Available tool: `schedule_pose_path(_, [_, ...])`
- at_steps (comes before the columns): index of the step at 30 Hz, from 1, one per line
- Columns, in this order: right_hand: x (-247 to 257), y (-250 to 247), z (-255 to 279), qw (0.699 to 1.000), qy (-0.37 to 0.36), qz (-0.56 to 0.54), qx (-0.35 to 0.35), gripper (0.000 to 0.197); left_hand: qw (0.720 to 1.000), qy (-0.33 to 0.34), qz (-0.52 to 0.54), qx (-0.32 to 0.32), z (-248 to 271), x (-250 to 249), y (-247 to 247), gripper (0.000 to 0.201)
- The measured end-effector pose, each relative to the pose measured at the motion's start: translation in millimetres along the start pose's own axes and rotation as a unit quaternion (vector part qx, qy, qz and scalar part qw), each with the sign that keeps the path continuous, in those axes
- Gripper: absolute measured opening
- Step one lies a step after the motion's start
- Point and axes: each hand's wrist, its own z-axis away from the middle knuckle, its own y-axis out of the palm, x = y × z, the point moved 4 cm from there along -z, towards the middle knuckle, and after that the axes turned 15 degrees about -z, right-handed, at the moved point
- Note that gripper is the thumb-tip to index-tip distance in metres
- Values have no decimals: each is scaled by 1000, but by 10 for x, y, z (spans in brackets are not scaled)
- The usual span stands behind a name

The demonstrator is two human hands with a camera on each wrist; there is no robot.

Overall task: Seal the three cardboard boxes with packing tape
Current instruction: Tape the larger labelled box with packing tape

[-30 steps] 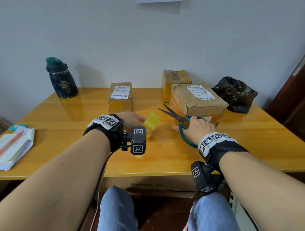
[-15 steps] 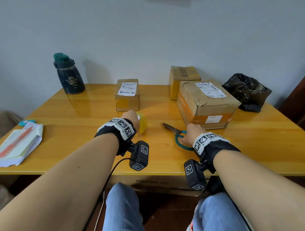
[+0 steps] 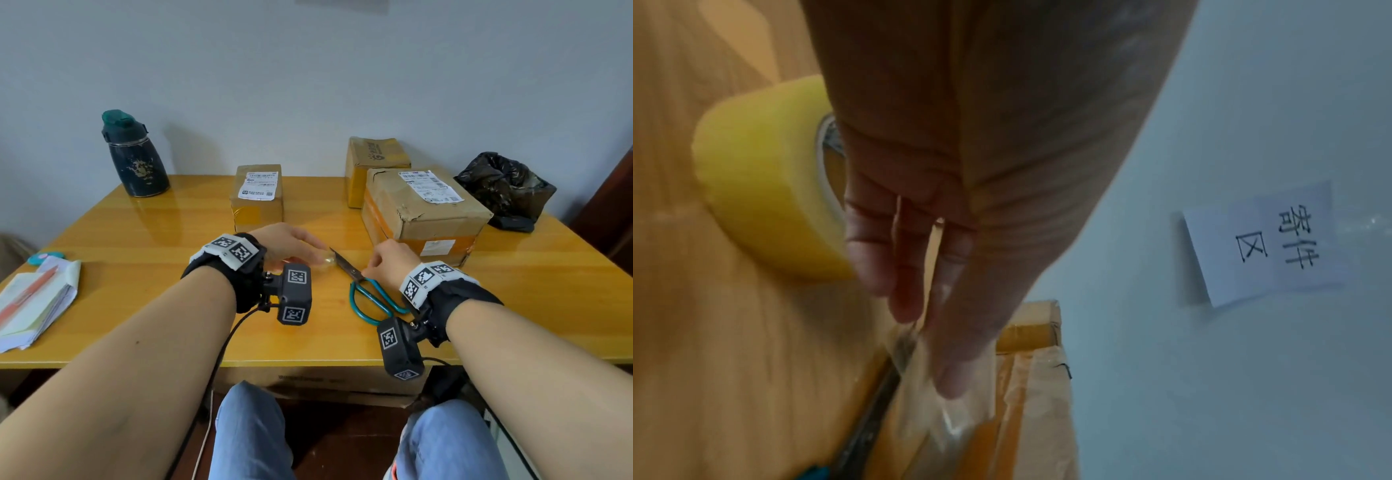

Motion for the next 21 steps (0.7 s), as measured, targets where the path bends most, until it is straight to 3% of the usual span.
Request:
schedule_pose_path(3, [61, -11, 0, 977, 22, -205, 54, 16, 997, 29, 74, 5, 6, -79, -13, 23])
schedule_pose_path(6, [125, -31, 56, 888, 58, -444, 109, 20, 981, 41, 190, 4, -26, -126, 27, 22])
schedule_pose_path(8, [159, -64, 62, 838, 59, -530, 112, 17, 968, 41, 249, -6, -44, -142, 84, 24])
schedule_pose_path(12, [181, -109, 65, 783, 72, -607, 115, 20, 943, 44, 330, -21, -80, -155, 206, 15])
schedule_pose_path(15, [161, -111, 69, 776, 73, -614, 125, 36, 924, 51, 379, -17, -118, -170, 304, 19])
schedule_pose_path(17, [116, -122, 70, 767, 64, -629, 107, 28, 907, 48, 418, -1, -153, -186, 399, 25])
schedule_pose_path(21, [44, -164, 64, 742, 55, -664, 78, 15, 875, 46, 477, 67, -172, -250, 555, 18])
